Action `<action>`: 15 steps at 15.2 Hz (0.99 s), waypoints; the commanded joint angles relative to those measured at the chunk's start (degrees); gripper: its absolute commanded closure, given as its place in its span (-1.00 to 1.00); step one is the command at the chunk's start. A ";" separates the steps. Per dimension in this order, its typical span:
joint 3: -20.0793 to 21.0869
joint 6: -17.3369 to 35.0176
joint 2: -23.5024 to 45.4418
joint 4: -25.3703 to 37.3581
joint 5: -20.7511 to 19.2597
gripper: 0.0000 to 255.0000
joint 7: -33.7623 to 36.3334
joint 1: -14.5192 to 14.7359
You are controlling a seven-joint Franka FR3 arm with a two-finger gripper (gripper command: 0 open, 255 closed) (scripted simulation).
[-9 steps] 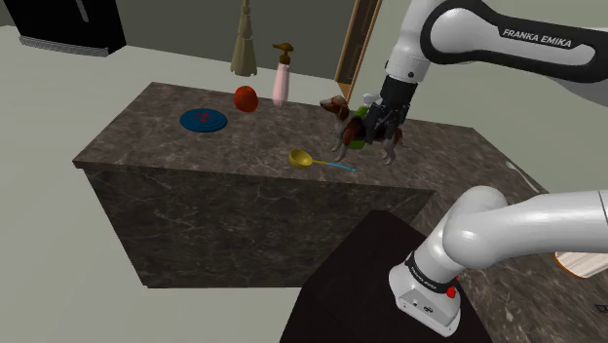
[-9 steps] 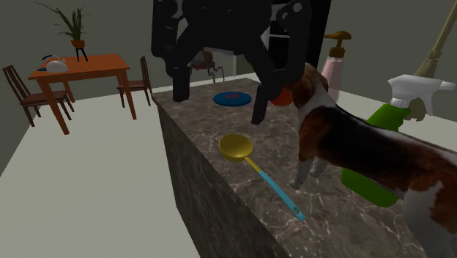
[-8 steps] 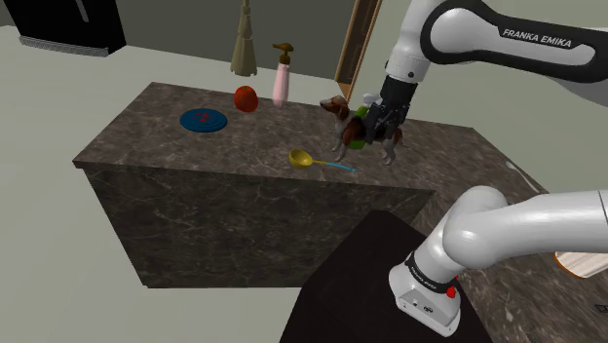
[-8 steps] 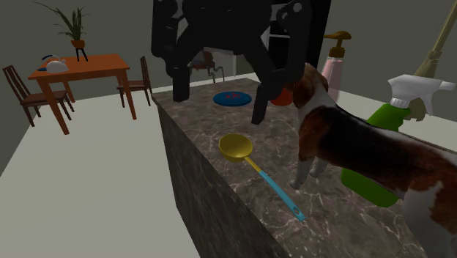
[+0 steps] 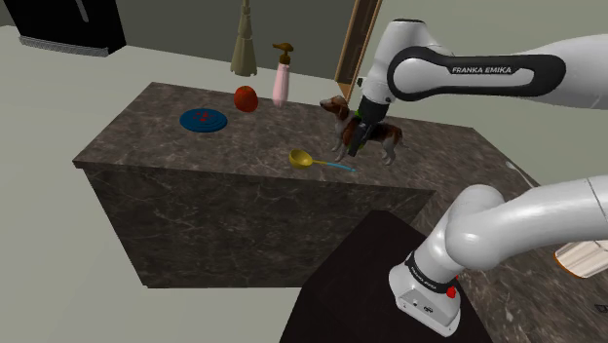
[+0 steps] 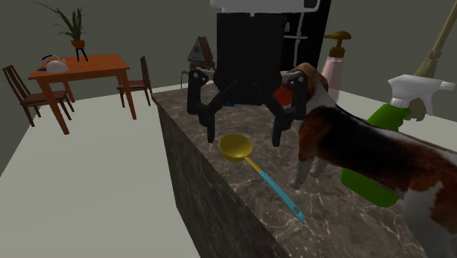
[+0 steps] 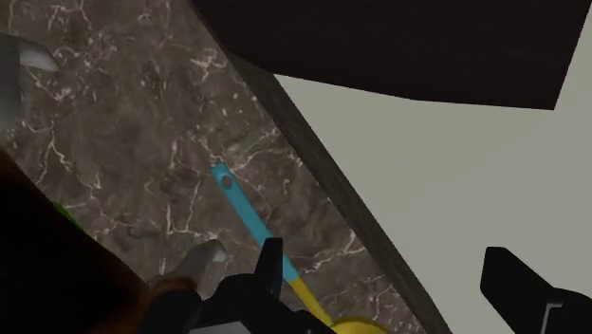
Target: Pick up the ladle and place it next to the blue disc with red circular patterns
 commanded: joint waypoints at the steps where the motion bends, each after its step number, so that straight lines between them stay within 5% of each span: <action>1: -1.30 5.72 2.60 -1.35 -1.85 -1.00 -5.62 1.11; 11: -6.48 33.43 21.34 -1.76 -6.48 -1.00 -30.26 7.46; 15: -6.89 37.02 24.29 -2.41 -6.20 -1.00 -30.52 7.52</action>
